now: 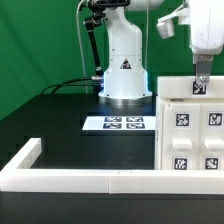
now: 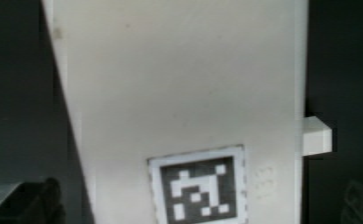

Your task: Assemble cabinet

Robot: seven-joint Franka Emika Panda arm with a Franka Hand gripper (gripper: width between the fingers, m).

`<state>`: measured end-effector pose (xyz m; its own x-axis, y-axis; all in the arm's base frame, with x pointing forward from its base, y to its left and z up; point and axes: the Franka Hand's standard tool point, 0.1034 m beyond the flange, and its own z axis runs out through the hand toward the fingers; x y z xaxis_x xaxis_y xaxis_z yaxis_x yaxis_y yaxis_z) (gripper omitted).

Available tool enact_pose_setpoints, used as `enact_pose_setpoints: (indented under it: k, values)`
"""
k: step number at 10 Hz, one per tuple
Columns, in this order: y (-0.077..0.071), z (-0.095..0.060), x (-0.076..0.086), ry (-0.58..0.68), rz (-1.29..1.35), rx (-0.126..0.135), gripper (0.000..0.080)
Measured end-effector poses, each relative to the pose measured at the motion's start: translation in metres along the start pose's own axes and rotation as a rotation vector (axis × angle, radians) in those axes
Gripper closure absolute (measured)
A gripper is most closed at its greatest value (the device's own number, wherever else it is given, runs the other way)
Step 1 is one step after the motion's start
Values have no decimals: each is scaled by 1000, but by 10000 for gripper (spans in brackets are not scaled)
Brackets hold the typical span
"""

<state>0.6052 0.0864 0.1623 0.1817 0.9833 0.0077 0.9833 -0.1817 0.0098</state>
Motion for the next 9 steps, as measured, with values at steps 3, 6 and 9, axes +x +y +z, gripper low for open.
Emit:
enact_pose_setpoints:
  k: [3,6,9]
  values:
    - [-3,6,-5,0,13,0,113]
    - [-2,6,-5,1,29,-6,245]
    - [-2,6,-6,1,53,-6,245]
